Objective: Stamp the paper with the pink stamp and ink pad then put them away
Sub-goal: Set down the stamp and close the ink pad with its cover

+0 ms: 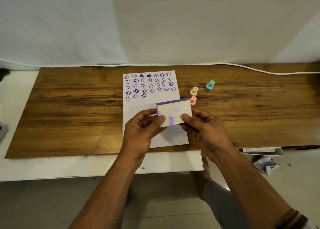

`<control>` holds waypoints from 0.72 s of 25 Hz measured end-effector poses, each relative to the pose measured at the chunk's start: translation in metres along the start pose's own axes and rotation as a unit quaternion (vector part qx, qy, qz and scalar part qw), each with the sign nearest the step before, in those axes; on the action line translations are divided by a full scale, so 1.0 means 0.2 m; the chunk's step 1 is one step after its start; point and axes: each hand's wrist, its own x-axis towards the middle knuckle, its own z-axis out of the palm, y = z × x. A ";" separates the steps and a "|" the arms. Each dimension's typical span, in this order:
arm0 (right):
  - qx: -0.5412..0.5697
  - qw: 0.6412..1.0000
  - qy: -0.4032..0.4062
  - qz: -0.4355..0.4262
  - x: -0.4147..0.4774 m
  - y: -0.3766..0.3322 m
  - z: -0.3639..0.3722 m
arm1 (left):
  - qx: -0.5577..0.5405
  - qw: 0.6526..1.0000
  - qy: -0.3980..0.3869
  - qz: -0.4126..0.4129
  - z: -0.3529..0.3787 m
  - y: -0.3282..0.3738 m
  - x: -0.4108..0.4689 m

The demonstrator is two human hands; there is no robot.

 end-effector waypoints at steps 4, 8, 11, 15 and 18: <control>-0.012 0.999 -0.009 0.028 0.00 0.00 -0.01 | 0.009 1.000 0.028 0.001 -0.01 0.00 0.01; -0.075 0.997 0.007 0.004 -0.01 -0.02 -0.02 | 0.039 0.999 0.027 0.015 -0.01 -0.01 0.01; -0.095 0.996 0.004 -0.002 -0.01 -0.03 -0.01 | 0.066 0.997 0.036 0.022 -0.01 -0.01 0.00; -0.099 0.994 0.020 0.029 0.02 -0.06 -0.07 | 0.086 0.995 0.042 0.011 0.00 -0.02 -0.01; -0.102 0.989 0.105 0.024 0.08 -0.12 -0.22 | 0.119 0.991 0.057 0.005 -0.01 -0.02 0.00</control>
